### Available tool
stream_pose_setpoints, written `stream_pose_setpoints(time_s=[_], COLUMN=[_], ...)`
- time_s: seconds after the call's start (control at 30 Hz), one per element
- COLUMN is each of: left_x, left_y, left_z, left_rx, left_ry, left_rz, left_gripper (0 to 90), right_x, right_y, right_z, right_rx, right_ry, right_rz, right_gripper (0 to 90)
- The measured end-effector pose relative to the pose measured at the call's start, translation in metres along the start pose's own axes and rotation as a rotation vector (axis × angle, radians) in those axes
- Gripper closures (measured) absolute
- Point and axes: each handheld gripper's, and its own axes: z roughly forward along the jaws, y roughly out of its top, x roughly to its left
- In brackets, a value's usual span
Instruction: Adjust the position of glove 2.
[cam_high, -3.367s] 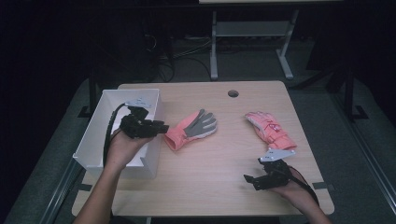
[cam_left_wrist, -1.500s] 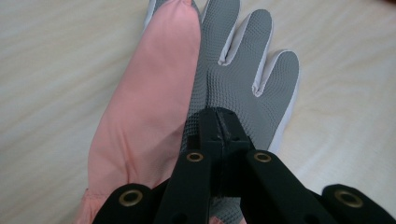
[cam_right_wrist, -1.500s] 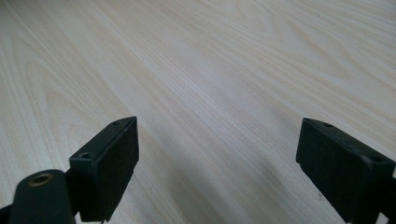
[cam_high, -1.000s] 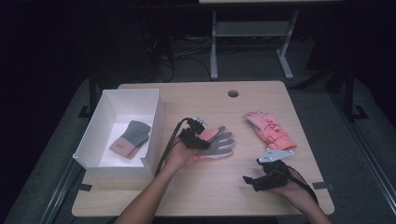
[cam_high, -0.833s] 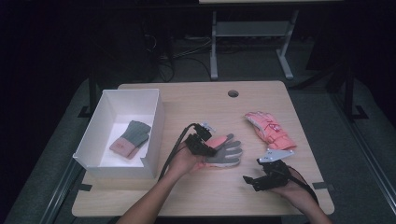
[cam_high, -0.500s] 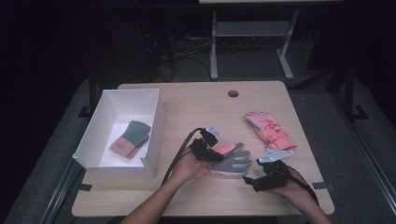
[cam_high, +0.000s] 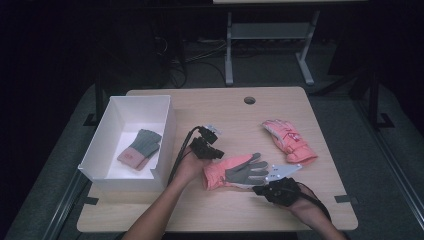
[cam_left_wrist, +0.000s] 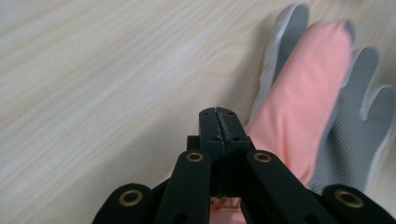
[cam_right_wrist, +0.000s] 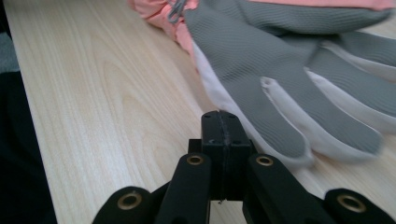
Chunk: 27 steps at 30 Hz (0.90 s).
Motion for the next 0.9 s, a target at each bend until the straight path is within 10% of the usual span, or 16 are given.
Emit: stream_pose_setpoints(time_s=[0.47,0.9], left_x=[-0.017,-0.033], left_y=[-0.02,-0.05], left_z=[-0.01,-0.027], left_rx=[0.051,0.05], left_ry=[-0.049,-0.18], left_rz=[0.04,0.042], left_gripper=[89.6,89.6], right_x=[-0.007,-0.022], right_y=[0.014,0.028], right_z=[0.022,0.031], right_rx=[0.056,0.049], right_ry=[-0.032,-0.05], right_rz=[-0.018,0.003], right_gripper=[90.0,90.0])
